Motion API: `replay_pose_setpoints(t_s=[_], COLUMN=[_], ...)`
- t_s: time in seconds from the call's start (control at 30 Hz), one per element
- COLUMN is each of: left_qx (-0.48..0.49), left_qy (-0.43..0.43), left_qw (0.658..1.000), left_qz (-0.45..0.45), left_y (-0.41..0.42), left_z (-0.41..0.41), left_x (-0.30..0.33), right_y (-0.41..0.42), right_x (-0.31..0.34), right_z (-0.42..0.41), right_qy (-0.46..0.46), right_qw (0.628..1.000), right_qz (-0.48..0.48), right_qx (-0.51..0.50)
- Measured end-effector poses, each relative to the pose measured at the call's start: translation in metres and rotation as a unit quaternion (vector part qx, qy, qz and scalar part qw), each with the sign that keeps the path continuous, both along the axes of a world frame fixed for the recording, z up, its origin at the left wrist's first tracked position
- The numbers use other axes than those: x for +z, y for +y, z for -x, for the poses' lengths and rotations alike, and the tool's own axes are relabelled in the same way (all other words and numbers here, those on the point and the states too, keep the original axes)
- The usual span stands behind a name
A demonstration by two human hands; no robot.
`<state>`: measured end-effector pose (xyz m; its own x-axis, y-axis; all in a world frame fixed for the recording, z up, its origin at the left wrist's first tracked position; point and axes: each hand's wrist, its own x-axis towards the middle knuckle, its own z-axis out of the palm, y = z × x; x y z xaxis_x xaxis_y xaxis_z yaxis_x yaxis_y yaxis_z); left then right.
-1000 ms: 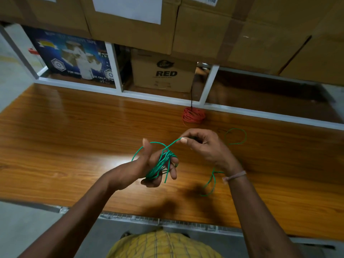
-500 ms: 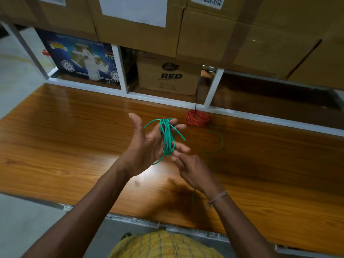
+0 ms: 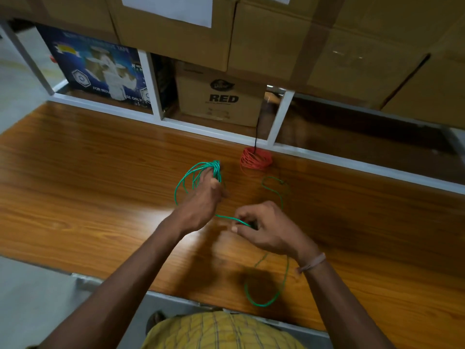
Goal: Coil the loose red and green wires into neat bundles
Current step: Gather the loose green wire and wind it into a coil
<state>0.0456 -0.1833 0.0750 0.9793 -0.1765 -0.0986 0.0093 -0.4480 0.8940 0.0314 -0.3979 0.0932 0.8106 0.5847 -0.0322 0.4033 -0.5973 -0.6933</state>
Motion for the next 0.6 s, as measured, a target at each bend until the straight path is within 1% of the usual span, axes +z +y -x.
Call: replay_pose_setpoints(t_s=[0.03,0.1,0.17,0.23,0.33,0.43,0.53,0.6], left_qx=[-0.009,-0.016,-0.046,-0.082,-0.119,-0.146,-0.158,-0.155], left_qy=[0.005,0.014,0.035,0.081,0.162,0.183,0.204,0.209], left_qw=[0.999,0.998,0.997,0.993,0.978,0.959,0.925,0.896], left_qz=[-0.035,-0.055,-0.049,-0.026,0.054,0.157,0.28,0.36], left_y=[-0.001,-0.005,-0.01,-0.019,-0.035,-0.044,-0.042,-0.037], left_z=[0.001,0.004,0.007,0.011,0.023,0.035,0.038,0.039], left_x=[0.001,0.001,0.005,0.013,0.024,0.03,0.027,0.029], right_y=[-0.008,-0.022,-0.034,-0.044,-0.05,-0.052,-0.055,-0.06], right_x=[0.004,0.012,0.02,0.025,0.024,0.01,-0.004,-0.017], right_z=[-0.003,-0.01,-0.017,-0.024,-0.036,-0.05,-0.054,-0.056], right_qy=[0.029,0.079,0.098,0.099,0.07,0.031,0.032,0.053], right_qw=[0.999,0.993,0.987,0.981,0.98,0.981,0.977,0.972], right_qz=[-0.03,-0.086,-0.13,-0.165,-0.186,-0.186,-0.203,-0.211], right_qx=[-0.004,-0.01,-0.012,-0.01,-0.023,-0.043,-0.063,-0.094])
